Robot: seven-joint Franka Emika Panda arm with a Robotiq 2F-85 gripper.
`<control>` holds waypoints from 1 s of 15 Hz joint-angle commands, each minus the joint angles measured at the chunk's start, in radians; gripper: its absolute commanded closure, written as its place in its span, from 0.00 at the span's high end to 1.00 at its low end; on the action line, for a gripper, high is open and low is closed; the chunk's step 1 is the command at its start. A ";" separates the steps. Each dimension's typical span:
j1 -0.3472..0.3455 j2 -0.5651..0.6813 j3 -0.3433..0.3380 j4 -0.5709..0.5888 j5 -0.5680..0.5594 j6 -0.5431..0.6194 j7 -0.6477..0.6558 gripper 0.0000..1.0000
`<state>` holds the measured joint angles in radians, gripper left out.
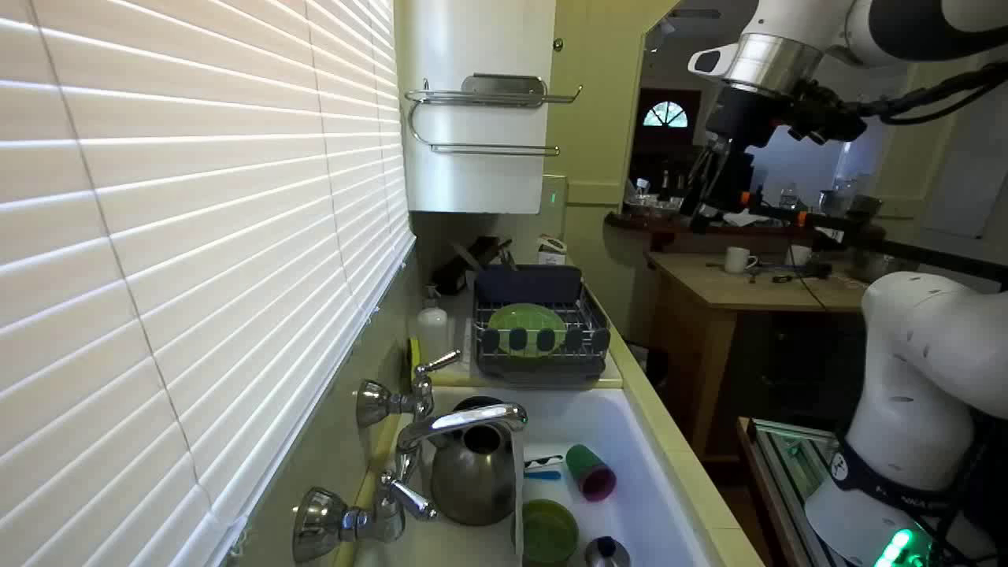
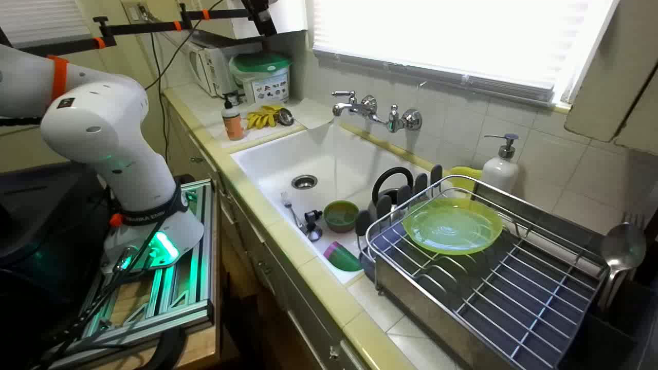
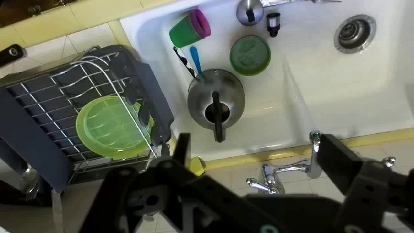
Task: Push the faucet handle of the right tap to the right and of the left tap to the left
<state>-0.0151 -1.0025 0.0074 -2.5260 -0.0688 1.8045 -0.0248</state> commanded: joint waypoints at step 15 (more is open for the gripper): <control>-0.071 0.285 0.073 -0.072 0.003 0.336 0.237 1.00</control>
<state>-0.0534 -0.8759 0.0284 -2.5854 -0.0687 2.0176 0.0992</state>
